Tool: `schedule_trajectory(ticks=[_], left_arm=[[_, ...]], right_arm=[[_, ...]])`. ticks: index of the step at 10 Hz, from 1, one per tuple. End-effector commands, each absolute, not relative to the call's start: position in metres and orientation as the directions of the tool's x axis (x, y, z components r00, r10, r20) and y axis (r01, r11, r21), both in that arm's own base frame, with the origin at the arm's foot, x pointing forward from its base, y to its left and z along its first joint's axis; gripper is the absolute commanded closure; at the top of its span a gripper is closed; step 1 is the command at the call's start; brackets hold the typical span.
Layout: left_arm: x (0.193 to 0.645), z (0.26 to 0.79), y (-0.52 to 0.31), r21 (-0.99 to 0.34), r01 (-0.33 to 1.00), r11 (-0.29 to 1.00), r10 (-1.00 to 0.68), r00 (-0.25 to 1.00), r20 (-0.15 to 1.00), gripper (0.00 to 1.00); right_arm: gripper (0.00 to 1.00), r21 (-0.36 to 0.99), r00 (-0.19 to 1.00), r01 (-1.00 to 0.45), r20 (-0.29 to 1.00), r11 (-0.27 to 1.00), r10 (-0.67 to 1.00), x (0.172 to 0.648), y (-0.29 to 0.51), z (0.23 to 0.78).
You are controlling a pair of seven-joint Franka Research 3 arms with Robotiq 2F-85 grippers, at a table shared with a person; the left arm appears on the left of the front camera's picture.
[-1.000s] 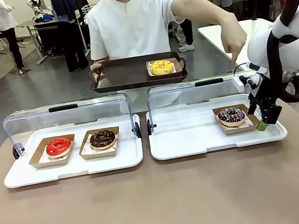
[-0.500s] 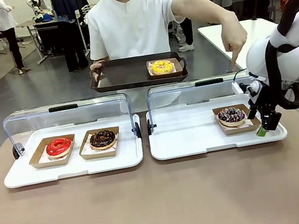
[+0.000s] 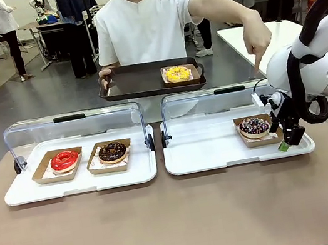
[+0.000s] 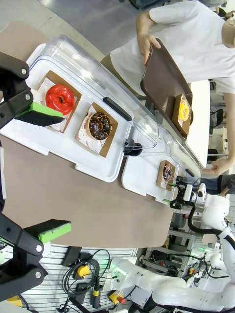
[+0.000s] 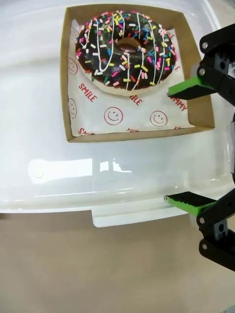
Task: Provide the desired donut to the person.
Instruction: Pick up and lift the Paper togo box containing the Donut pointed at by the person.
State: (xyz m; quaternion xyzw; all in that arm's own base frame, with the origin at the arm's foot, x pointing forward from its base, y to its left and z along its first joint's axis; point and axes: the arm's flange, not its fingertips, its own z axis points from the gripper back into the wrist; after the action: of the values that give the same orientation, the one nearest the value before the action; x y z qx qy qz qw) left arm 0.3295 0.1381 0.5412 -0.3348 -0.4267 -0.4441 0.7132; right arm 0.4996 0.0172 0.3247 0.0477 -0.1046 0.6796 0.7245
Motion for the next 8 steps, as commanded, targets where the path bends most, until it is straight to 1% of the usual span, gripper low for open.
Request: schedule_trajectory(ticks=[1, 2, 4, 5, 6, 7, 8], left_arm=[[0.3303, 0.5418, 0.1391, -0.081, 0.924, 0.373, -0.337, 0.216, 0.916, 0.00], [0.3303, 0.5418, 0.1391, -0.081, 0.924, 0.373, -0.337, 0.216, 0.916, 0.00], [0.3303, 0.5418, 0.1391, -0.081, 0.924, 0.373, -0.337, 0.216, 0.916, 0.00], [0.3303, 0.5418, 0.1391, -0.081, 0.924, 0.373, -0.337, 0.216, 0.916, 0.00], [0.3303, 0.5418, 0.1391, -0.081, 0.924, 0.373, -0.337, 0.216, 0.916, 0.00], [0.3303, 0.5418, 0.1391, -0.081, 0.924, 0.373, -0.337, 0.216, 0.916, 0.00], [0.3303, 0.5418, 0.1391, -0.081, 0.924, 0.373, -0.337, 0.216, 0.916, 0.00]], right_arm=[[0.60, -0.098, 0.043, -0.993, 0.222, 0.067, 0.974, 0.4981, 0.0156, 0.3190], [1.00, -0.099, 0.043, -0.993, 0.224, 0.067, 0.974, 0.4979, 0.0157, 0.3193], [1.00, -0.103, 0.041, -0.992, 0.225, 0.066, 0.973, 0.4971, 0.0155, 0.3209], [0.86, -0.104, 0.042, -0.992, 0.227, 0.067, 0.973, 0.4971, 0.0149, 0.3214], [0.96, -0.104, 0.042, -0.992, 0.227, 0.067, 0.973, 0.4969, 0.0147, 0.3217], [1.00, -0.106, 0.038, -0.992, 0.227, 0.064, 0.973, 0.4963, 0.0151, 0.3223], [1.00, -0.108, 0.037, -0.992, 0.225, 0.063, 0.974, 0.4959, 0.0152, 0.3230]])
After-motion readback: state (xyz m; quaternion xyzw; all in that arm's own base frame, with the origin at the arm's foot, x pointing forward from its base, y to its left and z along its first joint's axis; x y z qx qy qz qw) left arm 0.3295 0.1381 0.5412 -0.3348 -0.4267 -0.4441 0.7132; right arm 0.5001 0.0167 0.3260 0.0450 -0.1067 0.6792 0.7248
